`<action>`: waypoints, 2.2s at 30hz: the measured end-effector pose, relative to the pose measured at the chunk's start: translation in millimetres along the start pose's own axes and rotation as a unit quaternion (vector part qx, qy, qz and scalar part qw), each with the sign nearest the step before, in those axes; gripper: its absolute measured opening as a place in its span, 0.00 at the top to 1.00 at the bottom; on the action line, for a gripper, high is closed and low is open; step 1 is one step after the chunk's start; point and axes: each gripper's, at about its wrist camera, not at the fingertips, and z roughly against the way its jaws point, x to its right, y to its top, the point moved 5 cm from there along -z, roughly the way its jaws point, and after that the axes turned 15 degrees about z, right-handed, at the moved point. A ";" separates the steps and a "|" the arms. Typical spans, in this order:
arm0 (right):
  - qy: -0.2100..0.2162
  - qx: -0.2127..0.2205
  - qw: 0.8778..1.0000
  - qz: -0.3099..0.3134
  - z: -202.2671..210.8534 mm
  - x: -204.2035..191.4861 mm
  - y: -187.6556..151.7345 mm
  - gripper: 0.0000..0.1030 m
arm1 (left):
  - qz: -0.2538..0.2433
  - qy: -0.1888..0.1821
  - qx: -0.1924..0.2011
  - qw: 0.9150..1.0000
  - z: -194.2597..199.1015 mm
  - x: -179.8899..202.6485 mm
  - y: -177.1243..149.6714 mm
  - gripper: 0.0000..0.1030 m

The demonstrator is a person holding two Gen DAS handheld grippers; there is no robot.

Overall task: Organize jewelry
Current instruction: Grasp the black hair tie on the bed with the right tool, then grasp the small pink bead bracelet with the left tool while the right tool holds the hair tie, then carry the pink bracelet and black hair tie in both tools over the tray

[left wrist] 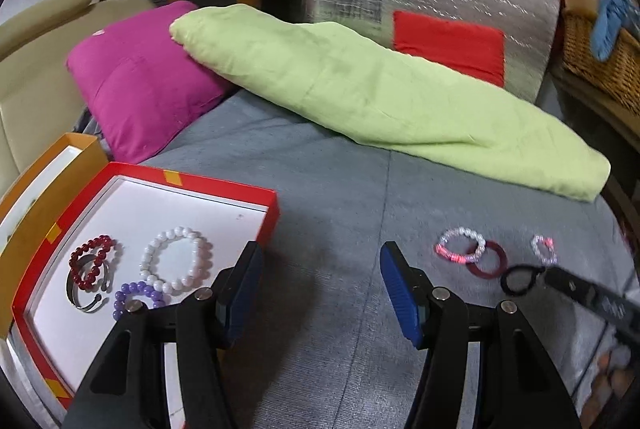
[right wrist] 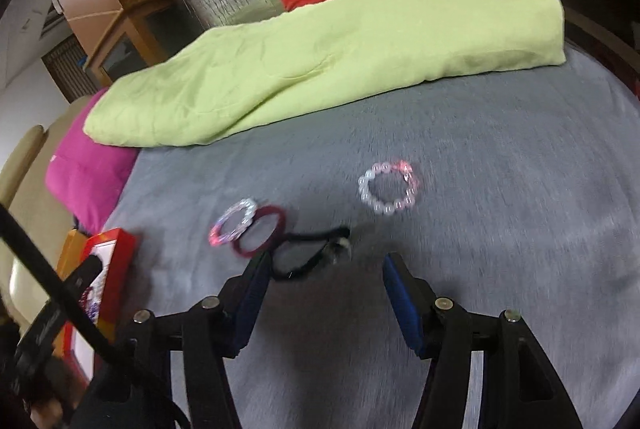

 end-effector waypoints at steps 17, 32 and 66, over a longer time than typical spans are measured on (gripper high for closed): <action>-0.002 0.013 0.999 0.034 16.1 -11.1 -13.3 0.94 | 0.003 0.001 -0.009 1.000 -6.8 -2.2 -0.6 0.40; 0.062 0.063 0.996 -0.006 62.9 -13.4 -33.5 0.94 | 0.010 -0.014 -0.063 0.998 -34.4 20.2 -21.9 0.40; 0.093 0.103 0.990 -0.034 83.4 0.6 -25.2 0.94 | -0.083 -0.052 -0.081 0.992 -6.0 86.9 -33.8 0.94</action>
